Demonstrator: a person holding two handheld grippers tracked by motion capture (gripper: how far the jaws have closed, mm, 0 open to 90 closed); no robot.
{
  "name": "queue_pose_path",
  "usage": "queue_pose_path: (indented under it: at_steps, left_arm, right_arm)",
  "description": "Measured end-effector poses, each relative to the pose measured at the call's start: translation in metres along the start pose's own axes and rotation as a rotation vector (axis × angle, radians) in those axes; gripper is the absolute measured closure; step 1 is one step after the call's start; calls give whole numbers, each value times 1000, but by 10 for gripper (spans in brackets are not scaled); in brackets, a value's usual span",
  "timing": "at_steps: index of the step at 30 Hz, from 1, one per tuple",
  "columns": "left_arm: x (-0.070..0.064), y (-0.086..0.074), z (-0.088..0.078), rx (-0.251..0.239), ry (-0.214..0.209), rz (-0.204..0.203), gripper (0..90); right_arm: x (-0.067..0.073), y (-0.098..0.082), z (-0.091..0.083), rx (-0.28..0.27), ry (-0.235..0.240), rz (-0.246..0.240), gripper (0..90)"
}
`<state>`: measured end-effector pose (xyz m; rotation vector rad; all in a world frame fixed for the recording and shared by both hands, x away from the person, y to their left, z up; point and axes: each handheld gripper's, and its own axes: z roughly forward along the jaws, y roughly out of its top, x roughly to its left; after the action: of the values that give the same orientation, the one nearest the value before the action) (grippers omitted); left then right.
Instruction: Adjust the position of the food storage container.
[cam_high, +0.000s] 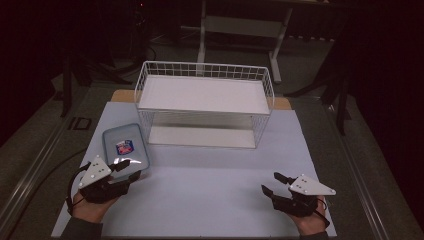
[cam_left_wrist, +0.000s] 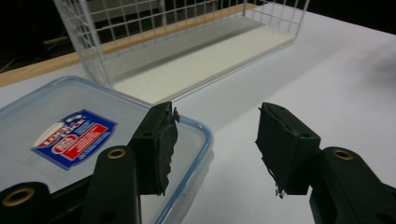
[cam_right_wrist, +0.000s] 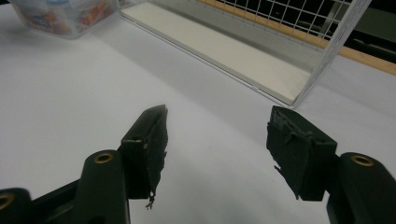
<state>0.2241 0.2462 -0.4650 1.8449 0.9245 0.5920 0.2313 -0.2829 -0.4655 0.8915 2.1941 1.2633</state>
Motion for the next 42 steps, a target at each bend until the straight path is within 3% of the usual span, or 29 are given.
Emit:
queue_pose_path:
  at_steps: [7,10,16,18,19,22,28,34,42]
  left_arm:
    - [11,-3,-4,12,34,-16,492]
    - [19,-6,-5,23,57,-41,550]
    - [32,-10,-6,66,102,-67,771]
    - [37,-14,-8,79,89,-66,883]
    - [37,-14,-8,79,89,-66,895]
    - [50,-24,-11,139,131,-66,898]
    - [61,-34,-21,152,174,-92,899]
    - [64,-42,-21,193,178,-89,899]
    - [69,-52,-21,255,168,-121,899]
  right_arm:
    - [-3,-2,1,8,-21,8,371]
    - [-5,-3,1,12,-41,19,369]
    - [-5,-4,2,11,-46,16,370]
    - [-5,-4,2,11,-48,13,371]
    - [-5,-4,2,11,-50,14,371]
    - [-6,-4,1,8,-52,17,372]
    - [-7,-5,1,8,-54,18,382]
    - [-6,-4,2,10,-49,15,386]
    - [-9,-5,1,-2,-45,36,393]
